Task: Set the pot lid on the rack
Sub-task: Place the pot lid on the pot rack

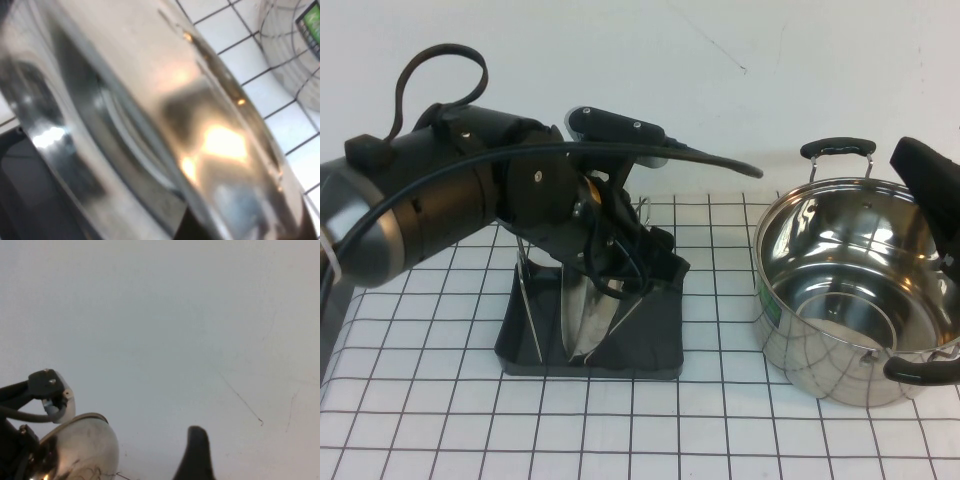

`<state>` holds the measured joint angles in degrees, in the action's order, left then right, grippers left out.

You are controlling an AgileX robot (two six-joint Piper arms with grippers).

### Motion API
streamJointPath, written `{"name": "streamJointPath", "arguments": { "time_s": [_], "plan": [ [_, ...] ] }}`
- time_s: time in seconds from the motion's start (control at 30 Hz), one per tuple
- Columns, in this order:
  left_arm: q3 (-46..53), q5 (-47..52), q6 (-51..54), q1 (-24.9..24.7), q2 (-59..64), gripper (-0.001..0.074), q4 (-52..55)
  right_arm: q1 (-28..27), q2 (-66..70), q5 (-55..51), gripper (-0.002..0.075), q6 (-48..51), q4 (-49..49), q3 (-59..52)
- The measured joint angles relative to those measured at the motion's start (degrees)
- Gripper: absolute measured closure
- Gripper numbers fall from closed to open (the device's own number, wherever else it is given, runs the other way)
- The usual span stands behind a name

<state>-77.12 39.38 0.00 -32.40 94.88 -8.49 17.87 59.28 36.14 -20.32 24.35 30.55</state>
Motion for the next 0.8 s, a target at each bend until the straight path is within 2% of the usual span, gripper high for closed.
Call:
{"name": "streamJointPath", "arguments": {
  "time_s": [0.3,0.8],
  "plan": [
    [0.0,4.7,-1.6,0.0,0.0,0.0262,4.1,0.0,0.0,-0.4,0.0191,0.0,0.0,0.0],
    [0.0,6.9,-3.0,0.0,-4.6,0.0260,7.8,0.0,0.0,-0.6,0.0192,0.0,0.0,0.0]
  ]
}}
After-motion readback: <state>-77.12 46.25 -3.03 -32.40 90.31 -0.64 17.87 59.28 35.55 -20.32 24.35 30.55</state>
